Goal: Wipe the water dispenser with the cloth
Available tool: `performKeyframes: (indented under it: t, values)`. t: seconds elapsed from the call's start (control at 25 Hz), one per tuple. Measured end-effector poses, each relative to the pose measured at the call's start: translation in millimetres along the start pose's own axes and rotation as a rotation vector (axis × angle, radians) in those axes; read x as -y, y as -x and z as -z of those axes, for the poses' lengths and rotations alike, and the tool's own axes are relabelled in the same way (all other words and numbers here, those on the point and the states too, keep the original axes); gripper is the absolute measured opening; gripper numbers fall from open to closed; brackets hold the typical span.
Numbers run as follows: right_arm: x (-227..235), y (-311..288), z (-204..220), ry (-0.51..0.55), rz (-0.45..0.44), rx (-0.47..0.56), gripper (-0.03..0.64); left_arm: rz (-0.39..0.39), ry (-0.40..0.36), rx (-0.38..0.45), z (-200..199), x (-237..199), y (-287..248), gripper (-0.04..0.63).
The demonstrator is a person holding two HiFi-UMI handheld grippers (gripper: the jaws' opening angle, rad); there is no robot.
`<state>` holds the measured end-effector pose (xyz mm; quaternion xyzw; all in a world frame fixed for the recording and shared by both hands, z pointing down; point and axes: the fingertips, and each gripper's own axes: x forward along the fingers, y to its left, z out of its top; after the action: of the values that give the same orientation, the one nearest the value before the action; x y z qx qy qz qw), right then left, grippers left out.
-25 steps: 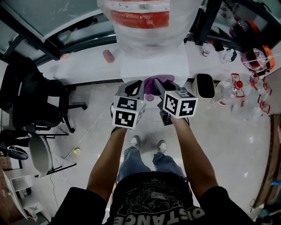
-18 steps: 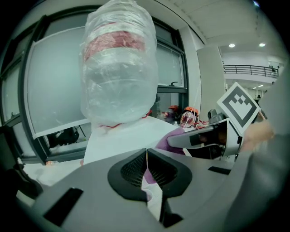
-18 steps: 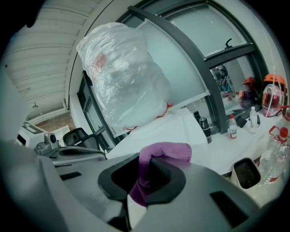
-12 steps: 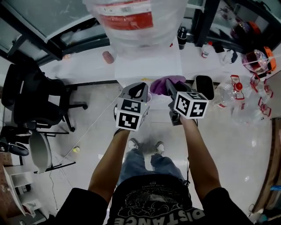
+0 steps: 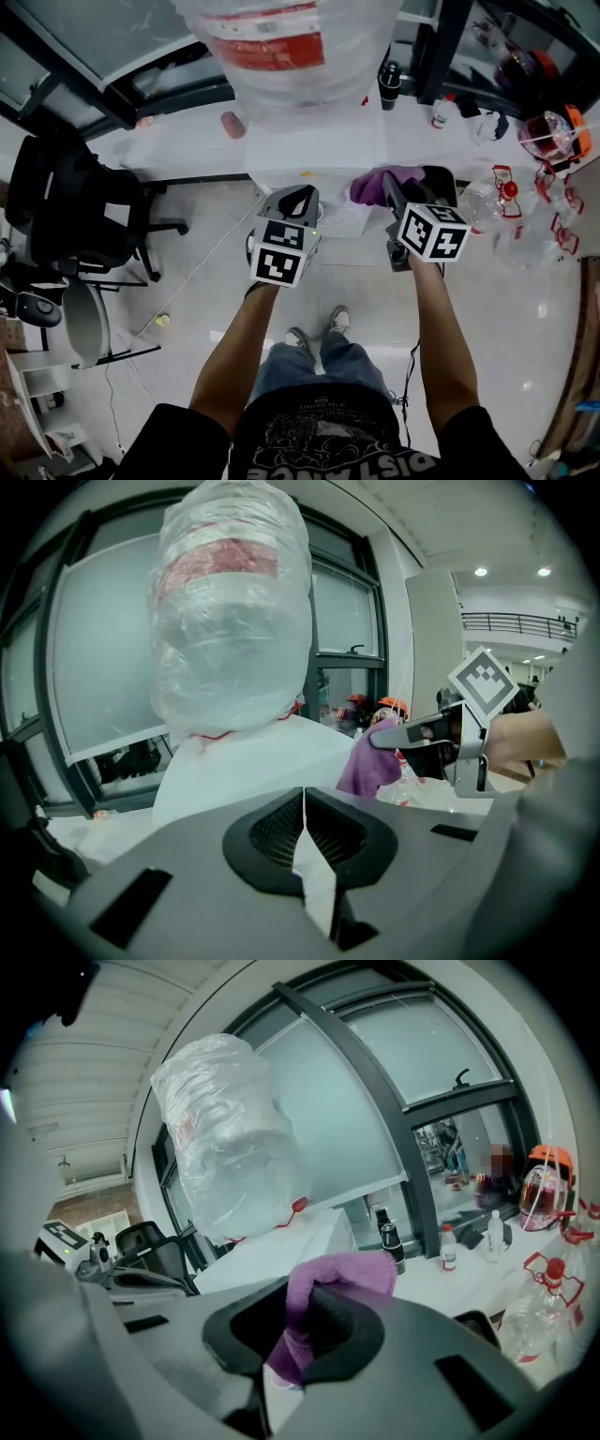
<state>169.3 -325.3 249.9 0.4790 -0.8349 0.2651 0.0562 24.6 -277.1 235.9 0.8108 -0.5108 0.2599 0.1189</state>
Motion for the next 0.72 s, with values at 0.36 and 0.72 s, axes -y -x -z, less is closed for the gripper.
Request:
performKeyframes:
  t: [0.36, 0.72]
  values:
    - [-14.4, -3.7, -2.3, 0.171, 0.012, 0.001, 0.041, 0.034, 0.009, 0.041, -0.9, 8.6, -4.2, 0.028]
    - [-12.5, -14.0, 18.9, 0.240, 0.030, 0.031, 0.041, 0.066, 0.019, 0.076, 35.6, 12.6, -9.2, 0.028]
